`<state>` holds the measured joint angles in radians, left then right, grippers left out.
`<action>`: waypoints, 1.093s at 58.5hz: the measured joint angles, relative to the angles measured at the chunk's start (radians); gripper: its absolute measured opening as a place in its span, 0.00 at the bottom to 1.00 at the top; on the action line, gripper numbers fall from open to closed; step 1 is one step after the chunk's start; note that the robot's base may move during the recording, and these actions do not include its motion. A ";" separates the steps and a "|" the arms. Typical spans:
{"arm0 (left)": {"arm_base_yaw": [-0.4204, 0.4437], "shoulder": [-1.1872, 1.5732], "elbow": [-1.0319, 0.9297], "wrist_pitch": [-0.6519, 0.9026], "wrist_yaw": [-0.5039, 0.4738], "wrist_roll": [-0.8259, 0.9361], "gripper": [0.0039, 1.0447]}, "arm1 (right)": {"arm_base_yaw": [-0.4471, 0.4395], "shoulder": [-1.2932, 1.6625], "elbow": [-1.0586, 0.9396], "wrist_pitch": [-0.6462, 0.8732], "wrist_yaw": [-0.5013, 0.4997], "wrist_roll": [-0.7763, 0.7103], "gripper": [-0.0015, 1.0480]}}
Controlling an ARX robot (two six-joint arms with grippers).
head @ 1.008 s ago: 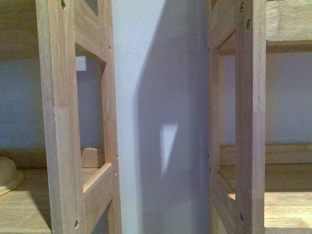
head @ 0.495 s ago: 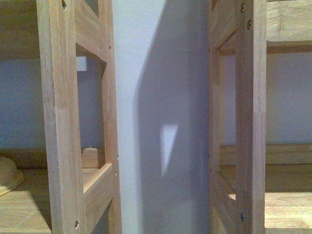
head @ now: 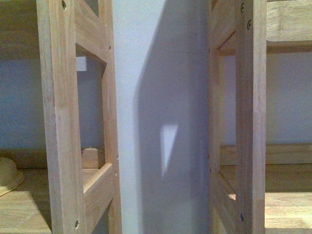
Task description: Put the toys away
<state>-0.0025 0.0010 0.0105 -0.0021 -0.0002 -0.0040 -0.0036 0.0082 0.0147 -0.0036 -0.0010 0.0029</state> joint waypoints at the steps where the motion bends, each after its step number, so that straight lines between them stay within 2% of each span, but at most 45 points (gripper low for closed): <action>1: 0.000 0.000 0.000 0.000 0.000 0.000 0.94 | 0.000 0.000 0.000 0.000 0.000 0.000 0.35; 24: 0.000 0.000 0.000 0.000 0.000 0.000 0.94 | 0.000 0.000 0.000 0.000 0.000 0.000 0.94; 64: 0.000 0.000 0.000 0.000 0.000 0.000 0.94 | 0.000 0.000 0.000 0.000 0.000 0.000 0.94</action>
<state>-0.0025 0.0010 0.0105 -0.0021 -0.0002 -0.0040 -0.0036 0.0078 0.0147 -0.0036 -0.0010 0.0029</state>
